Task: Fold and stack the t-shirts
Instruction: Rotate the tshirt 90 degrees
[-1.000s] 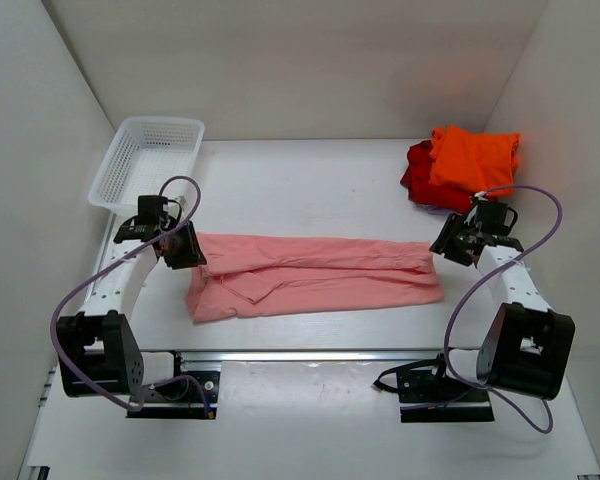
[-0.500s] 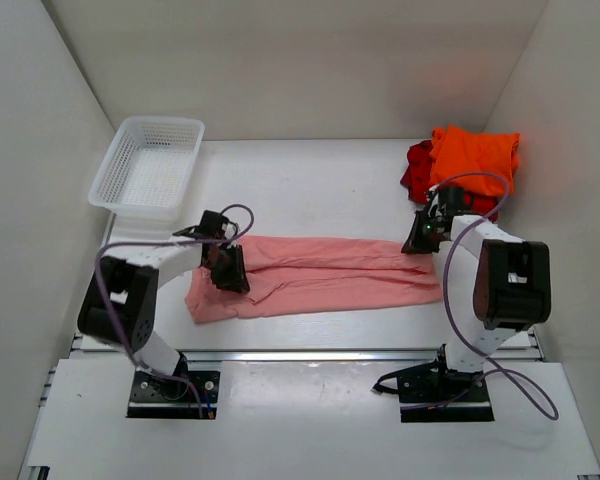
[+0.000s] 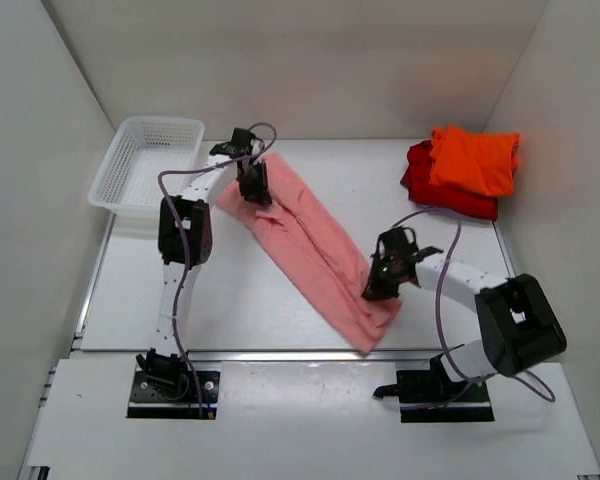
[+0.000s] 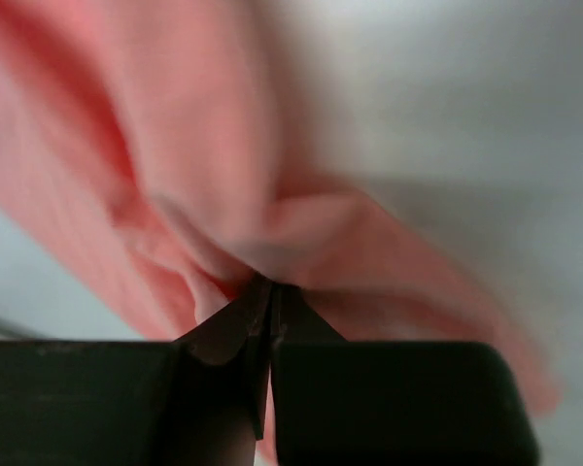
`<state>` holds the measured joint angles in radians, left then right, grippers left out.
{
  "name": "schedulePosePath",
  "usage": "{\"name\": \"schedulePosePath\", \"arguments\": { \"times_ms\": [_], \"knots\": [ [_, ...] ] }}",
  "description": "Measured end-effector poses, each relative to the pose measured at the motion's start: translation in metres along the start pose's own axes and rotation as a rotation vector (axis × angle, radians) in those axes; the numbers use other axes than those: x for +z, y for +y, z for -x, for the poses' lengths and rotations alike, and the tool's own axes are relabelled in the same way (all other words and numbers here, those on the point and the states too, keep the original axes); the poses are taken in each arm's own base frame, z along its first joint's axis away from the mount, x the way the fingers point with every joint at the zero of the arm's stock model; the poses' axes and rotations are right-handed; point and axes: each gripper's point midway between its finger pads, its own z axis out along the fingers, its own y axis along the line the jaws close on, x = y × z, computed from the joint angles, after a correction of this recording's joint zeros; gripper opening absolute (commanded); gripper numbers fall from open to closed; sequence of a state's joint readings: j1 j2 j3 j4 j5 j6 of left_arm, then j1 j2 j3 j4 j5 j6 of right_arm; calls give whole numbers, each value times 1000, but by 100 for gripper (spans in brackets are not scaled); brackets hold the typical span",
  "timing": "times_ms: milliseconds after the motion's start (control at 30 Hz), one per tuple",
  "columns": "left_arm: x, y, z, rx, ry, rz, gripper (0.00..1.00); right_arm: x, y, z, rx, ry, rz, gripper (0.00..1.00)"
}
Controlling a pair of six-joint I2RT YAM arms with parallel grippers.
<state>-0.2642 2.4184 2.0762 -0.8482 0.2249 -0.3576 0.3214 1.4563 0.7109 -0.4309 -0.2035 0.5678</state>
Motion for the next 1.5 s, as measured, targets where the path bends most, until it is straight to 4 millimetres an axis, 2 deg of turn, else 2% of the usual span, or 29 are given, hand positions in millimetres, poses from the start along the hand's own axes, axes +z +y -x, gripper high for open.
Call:
{"name": "schedulePosePath", "arguments": {
  "times_ms": [100, 133, 167, 233, 367, 467, 567, 667, 733, 867, 1000, 1067, 1167, 1233, 1333, 1400, 1467, 1500],
  "knots": [
    [15, -13, 61, 27, -111, -33, 37, 3, 43, -66, -45, 90, 119, 0],
    [18, -15, 73, 26, -139, -54, 37, 3, 51, -82, -39, 117, 152, 0],
    [19, -17, 77, 21, -147, -70, 37, 3, 57, -92, -29, 132, 176, 0],
    [25, -11, 69, -4, -109, -87, 37, 3, 61, -101, 17, 153, 216, 0],
    [24, -2, 60, -49, -83, -116, 38, 2, 62, -101, 60, 162, 241, 0],
    [22, 2, 67, -65, -97, -119, 37, 1, 58, -95, 48, 130, 230, 0],
    [22, 0, 85, -72, -152, -138, 36, -3, 42, -77, 56, 39, 188, 0],
    [25, 1, 92, -98, -173, -158, 36, -6, 17, -55, 94, -35, 123, 0],
    [27, 1, 95, -117, -179, -177, 36, -7, 10, -46, 101, -48, 116, 0],
    [34, 0, 101, -144, -181, -235, 37, -8, 12, -46, 35, -65, 134, 0],
    [25, -1, 107, -119, -197, -241, 41, -12, 11, -52, -24, -101, 158, 6],
    [15, -6, 107, -87, -203, -227, 42, -14, 6, -48, -29, -128, 152, 6],
    [-7, -19, 97, -35, -191, -207, 42, -18, 1, -40, -40, -165, 145, 6],
    [-26, -29, 79, -9, -164, -199, 43, -20, 0, -37, -59, -177, 145, 5],
    [-55, -40, 30, -4, -145, -223, 44, -22, 3, -39, -112, -182, 161, 4],
    [-70, -39, -15, -34, -113, -248, 43, -22, 8, -44, -158, -166, 179, 3],
    [-71, -28, -48, -68, -83, -249, 43, -21, 13, -52, -200, -138, 192, 4],
    [-66, -22, -57, -81, -67, -241, 42, -20, 15, -57, -218, -122, 193, 3]
  ]
}}
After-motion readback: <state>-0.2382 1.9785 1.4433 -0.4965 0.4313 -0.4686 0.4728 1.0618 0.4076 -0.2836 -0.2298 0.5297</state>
